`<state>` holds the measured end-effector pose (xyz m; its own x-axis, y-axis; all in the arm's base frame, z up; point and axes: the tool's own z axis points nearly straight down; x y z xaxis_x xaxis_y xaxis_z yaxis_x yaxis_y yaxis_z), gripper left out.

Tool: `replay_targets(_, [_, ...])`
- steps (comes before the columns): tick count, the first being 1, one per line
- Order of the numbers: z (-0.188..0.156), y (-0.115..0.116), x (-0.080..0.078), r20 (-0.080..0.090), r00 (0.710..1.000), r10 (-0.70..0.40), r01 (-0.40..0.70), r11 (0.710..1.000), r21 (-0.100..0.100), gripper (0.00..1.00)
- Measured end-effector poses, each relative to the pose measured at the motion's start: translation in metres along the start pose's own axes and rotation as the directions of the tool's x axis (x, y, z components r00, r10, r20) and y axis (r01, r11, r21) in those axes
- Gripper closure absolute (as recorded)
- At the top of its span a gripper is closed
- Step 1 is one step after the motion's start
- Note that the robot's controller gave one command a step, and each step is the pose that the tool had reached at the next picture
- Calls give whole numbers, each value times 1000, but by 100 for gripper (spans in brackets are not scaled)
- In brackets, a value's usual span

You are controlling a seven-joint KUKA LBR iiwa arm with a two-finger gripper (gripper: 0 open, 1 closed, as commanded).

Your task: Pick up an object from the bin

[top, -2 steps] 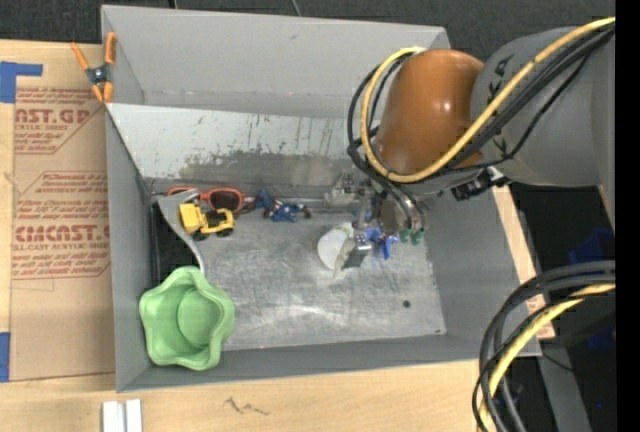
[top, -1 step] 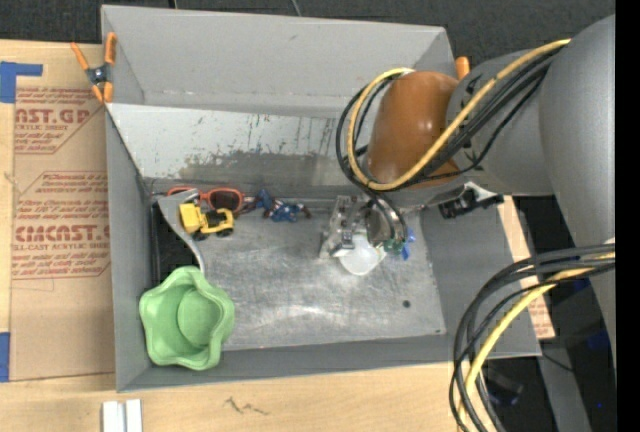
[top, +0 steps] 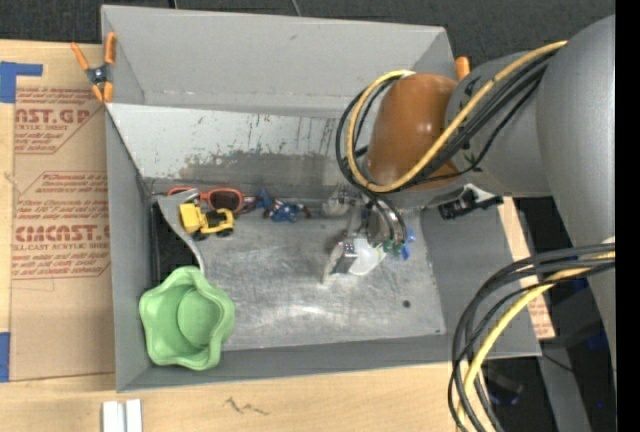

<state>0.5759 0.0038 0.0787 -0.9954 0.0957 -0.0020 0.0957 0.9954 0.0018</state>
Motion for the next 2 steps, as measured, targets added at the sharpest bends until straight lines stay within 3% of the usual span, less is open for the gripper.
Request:
replay_targets(1, [0,0,0,0,1000,0,0,1000,0,0])
replay_targets(2, [-20,1,9,-8,996,-87,87,996,2,0])
